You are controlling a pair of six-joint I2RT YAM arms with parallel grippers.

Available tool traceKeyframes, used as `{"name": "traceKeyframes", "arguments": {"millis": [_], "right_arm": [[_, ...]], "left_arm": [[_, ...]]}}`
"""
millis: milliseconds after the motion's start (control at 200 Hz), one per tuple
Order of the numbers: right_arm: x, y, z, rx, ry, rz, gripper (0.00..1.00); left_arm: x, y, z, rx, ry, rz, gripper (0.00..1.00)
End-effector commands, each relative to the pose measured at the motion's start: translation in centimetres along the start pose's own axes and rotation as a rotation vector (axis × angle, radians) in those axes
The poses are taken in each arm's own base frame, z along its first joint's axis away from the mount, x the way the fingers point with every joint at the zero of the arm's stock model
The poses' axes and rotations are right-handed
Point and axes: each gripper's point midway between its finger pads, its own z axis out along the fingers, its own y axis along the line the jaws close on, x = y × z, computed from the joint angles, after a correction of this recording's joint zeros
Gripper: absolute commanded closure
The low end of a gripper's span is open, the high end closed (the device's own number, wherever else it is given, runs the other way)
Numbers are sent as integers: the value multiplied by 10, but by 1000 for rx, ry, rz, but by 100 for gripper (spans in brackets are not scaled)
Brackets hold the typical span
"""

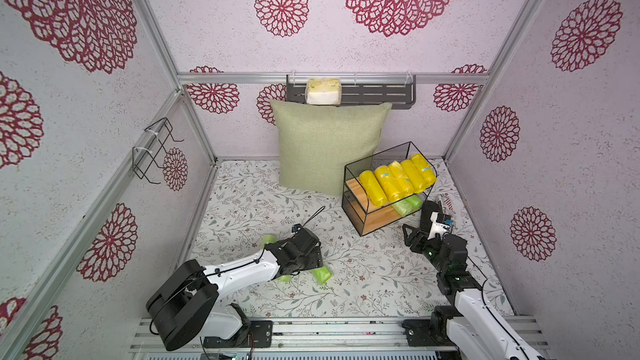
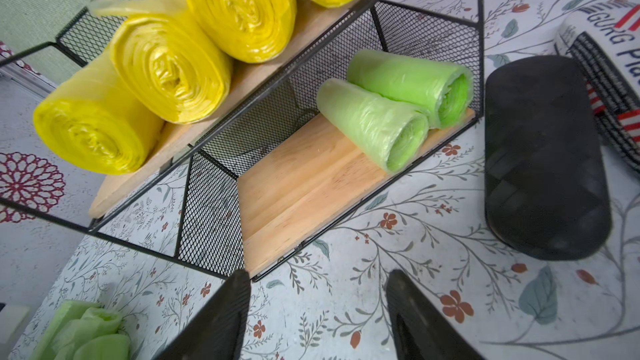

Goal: Sort the rolls of trash bags by color and place them on the shelf
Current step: Pick up the roll of trash bags from the center of the board.

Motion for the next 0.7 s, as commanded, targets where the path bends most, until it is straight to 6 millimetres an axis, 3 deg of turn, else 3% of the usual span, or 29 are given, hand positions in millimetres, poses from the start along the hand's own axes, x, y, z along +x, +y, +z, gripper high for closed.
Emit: {"name": "traceKeyframes", "arguments": {"millis": [0, 145, 440, 575, 695], "right_arm": [[-8, 13, 0, -45, -14, -10, 33], [-4, 16, 0, -57, 9, -9, 34], [22, 41, -3, -126, 117, -19, 34], [35, 65, -9, -222, 169, -16, 33], [43, 101, -19, -370, 185, 31, 29]], "left_arm": [[-25, -28, 4, 69, -87, 16, 18], [-30, -35, 21, 71, -69, 38, 25], [-28, -44, 43, 74, -32, 82, 48], [-36, -50, 33, 112, -80, 66, 58], [-62, -71, 1, 219, -192, 9, 63]]}}
